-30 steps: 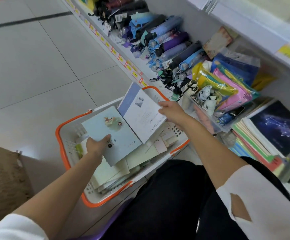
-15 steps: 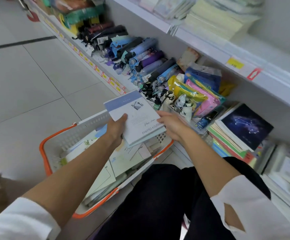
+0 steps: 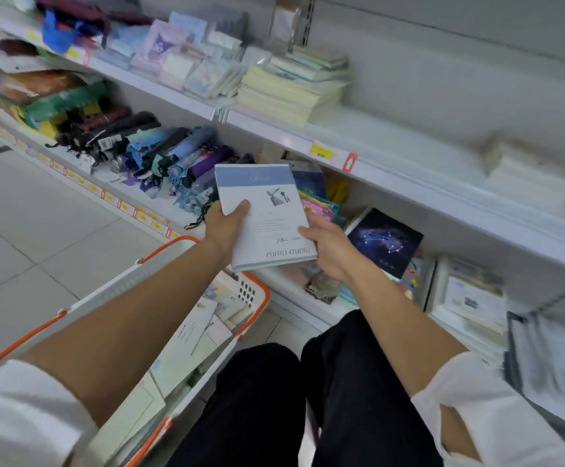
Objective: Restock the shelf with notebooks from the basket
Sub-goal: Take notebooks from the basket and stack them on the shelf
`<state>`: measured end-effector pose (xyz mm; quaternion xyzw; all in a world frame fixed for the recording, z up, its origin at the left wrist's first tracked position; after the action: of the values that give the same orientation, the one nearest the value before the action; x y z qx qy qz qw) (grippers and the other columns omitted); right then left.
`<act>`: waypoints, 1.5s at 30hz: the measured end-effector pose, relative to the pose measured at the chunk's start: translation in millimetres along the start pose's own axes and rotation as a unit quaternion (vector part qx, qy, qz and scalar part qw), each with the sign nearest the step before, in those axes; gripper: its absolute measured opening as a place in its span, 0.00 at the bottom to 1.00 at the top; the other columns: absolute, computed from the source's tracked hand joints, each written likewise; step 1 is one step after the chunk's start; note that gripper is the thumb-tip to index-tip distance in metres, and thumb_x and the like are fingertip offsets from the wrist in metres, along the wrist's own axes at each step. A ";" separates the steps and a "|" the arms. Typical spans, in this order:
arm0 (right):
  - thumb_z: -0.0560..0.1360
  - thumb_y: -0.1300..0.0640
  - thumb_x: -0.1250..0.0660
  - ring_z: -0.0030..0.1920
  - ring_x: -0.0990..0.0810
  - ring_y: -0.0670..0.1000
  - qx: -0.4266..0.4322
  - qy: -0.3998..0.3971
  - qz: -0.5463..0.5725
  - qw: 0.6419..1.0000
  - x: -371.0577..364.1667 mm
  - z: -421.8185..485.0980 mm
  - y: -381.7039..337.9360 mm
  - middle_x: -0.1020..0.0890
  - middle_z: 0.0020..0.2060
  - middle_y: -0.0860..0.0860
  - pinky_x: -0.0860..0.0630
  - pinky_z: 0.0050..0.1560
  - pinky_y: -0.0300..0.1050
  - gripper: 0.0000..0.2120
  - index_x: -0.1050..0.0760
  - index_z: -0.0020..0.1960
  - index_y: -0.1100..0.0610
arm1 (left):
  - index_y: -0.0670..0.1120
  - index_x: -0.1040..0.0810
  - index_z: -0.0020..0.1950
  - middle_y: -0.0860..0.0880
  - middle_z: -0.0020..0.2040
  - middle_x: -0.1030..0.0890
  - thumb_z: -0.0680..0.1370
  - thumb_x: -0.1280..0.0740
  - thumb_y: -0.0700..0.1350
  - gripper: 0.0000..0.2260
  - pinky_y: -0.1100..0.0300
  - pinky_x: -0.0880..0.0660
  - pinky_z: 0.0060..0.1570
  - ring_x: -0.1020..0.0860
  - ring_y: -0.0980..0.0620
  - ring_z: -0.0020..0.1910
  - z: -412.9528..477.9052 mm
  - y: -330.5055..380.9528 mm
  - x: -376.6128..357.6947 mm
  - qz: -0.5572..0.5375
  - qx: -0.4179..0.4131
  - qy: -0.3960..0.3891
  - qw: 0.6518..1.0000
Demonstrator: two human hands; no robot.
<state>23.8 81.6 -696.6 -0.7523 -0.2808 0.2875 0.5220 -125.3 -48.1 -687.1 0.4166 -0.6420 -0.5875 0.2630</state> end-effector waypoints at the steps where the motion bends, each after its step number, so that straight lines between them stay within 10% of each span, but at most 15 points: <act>1: 0.79 0.67 0.40 0.57 0.19 0.58 0.014 -0.005 -0.012 1.000 8.4 -7.3 -11.5 0.20 0.61 0.56 0.21 0.54 0.55 0.22 0.32 0.71 0.54 | 0.39 0.26 0.63 0.41 0.60 0.20 0.80 0.35 0.43 0.13 0.44 0.24 0.57 0.21 0.40 0.56 -1.4 8.7 -16.0 0.003 -0.010 -0.010 1.000; 15: 0.79 0.68 0.40 0.52 0.17 0.53 0.164 0.226 0.030 0.960 260.5 -98.8 -147.7 0.17 0.54 0.50 0.19 0.41 0.47 0.22 0.29 0.67 0.49 | 0.39 0.21 0.59 0.44 0.55 0.18 0.77 0.34 0.36 0.11 0.64 0.20 0.33 0.19 0.53 0.44 -54.5 68.0 -311.3 0.140 -0.037 -0.349 0.926; 27: 0.76 0.71 0.39 0.57 0.20 0.58 0.130 0.381 -0.087 0.911 419.6 -90.9 -206.8 0.19 0.59 0.58 0.25 0.63 0.53 0.16 0.26 0.62 0.62 | 0.39 0.20 0.59 0.47 0.52 0.17 0.75 0.30 0.35 0.12 0.72 0.25 0.31 0.20 0.59 0.38 -43.6 78.9 -483.6 0.126 -0.086 -0.392 0.907; 32: 0.73 0.70 0.34 0.39 0.22 0.50 0.167 0.469 -0.139 0.856 449.1 -78.5 -218.3 0.21 0.37 0.49 0.26 0.38 0.34 0.09 0.24 0.51 0.59 | 0.36 0.20 0.58 0.45 0.48 0.18 0.76 0.29 0.37 0.12 0.70 0.22 0.34 0.22 0.57 0.35 -22.7 60.8 -510.5 0.135 -0.054 -0.376 0.915; 35: 0.75 0.62 0.32 0.46 0.23 0.53 0.152 0.498 -0.251 0.816 458.2 -72.9 -214.3 0.21 0.46 0.54 0.31 0.38 0.34 0.12 0.22 0.58 0.64 | 0.39 0.25 0.63 0.47 0.42 0.22 0.73 0.26 0.44 0.21 0.66 0.21 0.39 0.23 0.55 0.37 -15.3 52.7 -511.5 0.116 -0.043 -0.365 0.923; 40: 0.69 0.47 0.24 0.54 0.26 0.46 0.164 0.384 -0.347 0.840 455.0 -83.4 -216.7 0.24 0.54 0.46 0.33 0.46 0.30 0.24 0.23 0.61 0.54 | 0.49 0.27 0.67 0.51 0.61 0.25 0.67 0.21 0.48 0.31 0.60 0.22 0.51 0.21 0.52 0.54 -14.9 60.5 -505.5 0.198 -0.168 -0.397 0.880; 45: 0.70 0.55 0.24 0.59 0.27 0.42 0.153 0.310 -0.350 0.871 463.4 -81.7 -204.5 0.28 0.60 0.40 0.34 0.49 0.20 0.27 0.25 0.67 0.55 | 0.51 0.23 0.66 0.51 0.48 0.18 0.69 0.22 0.50 0.26 0.72 0.30 0.42 0.19 0.57 0.46 -12.6 63.9 -507.0 0.262 -0.243 -0.393 0.847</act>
<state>371.8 426.3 -543.8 -0.5661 -0.3016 -0.1226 0.7573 131.6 370.7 -545.8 -0.1099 -0.6138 -0.7483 0.2262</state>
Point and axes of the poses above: each hand's wrist, its own z-axis towards the middle knuckle, its own x-axis out of the back of the hand, y = z × x, the point moved 9 cm from there along z, towards the middle knuckle
